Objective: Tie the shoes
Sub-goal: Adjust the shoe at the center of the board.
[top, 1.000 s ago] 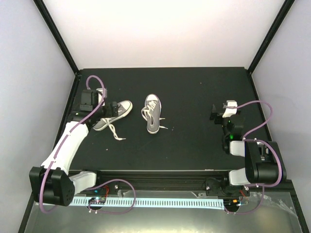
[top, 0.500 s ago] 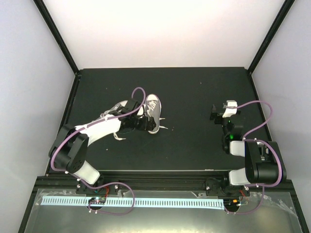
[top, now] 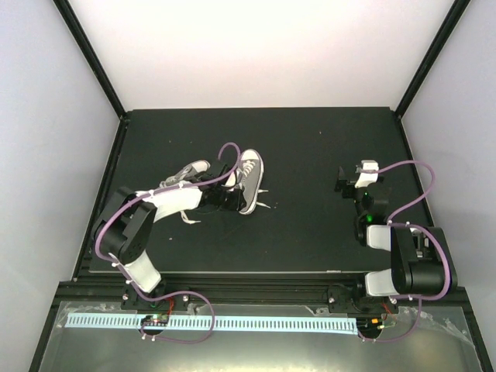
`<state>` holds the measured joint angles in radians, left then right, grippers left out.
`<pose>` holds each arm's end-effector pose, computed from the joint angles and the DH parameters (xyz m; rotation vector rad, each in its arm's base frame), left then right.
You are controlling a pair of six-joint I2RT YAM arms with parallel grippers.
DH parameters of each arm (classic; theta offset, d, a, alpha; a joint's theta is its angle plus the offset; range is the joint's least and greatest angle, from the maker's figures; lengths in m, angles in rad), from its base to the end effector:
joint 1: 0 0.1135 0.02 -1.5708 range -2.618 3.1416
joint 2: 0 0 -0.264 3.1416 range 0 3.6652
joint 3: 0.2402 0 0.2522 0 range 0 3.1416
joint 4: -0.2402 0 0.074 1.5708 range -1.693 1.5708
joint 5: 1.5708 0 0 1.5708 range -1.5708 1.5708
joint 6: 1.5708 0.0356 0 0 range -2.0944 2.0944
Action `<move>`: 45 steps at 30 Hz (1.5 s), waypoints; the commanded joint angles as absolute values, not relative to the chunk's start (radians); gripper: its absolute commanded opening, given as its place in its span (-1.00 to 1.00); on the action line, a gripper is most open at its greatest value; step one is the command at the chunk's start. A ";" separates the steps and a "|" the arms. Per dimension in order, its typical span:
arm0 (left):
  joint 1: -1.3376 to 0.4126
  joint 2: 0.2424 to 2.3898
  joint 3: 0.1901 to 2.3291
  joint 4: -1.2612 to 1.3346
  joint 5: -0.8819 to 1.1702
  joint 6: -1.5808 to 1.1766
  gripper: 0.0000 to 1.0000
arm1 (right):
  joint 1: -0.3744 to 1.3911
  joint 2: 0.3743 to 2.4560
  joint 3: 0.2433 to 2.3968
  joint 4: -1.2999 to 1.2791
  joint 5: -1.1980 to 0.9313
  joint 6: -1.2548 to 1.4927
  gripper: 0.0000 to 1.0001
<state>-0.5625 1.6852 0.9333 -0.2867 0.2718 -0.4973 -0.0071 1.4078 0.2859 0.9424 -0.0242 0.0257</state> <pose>0.2698 -0.1814 0.1590 0.1909 2.7282 -0.6990 0.2453 -0.0009 0.1598 0.0110 1.7503 0.0348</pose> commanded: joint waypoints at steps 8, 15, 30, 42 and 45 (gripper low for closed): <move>-0.461 1.336 1.045 -0.400 0.394 -0.436 -0.97 | -0.006 1.131 0.698 0.070 0.091 0.214 0.99; -0.221 1.090 1.186 -0.640 0.389 -0.291 -0.97 | -0.007 0.823 0.638 0.021 0.116 0.310 0.99; -0.485 0.912 0.759 -0.536 0.396 -0.592 -0.97 | -0.006 0.791 0.729 -0.202 -0.186 0.305 1.00; -0.700 0.933 0.585 -0.378 0.251 -0.778 -0.97 | 0.083 0.849 0.745 -0.273 -0.193 0.303 0.99; -0.733 0.959 0.585 -0.349 0.231 -0.815 -0.97 | 0.147 0.866 0.749 -0.280 -0.157 0.312 0.99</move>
<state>-0.6964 0.9405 0.5419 -0.4900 0.2901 -0.7513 0.0799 0.8505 0.7143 -0.2516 -0.1886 0.2981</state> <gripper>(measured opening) 0.068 0.997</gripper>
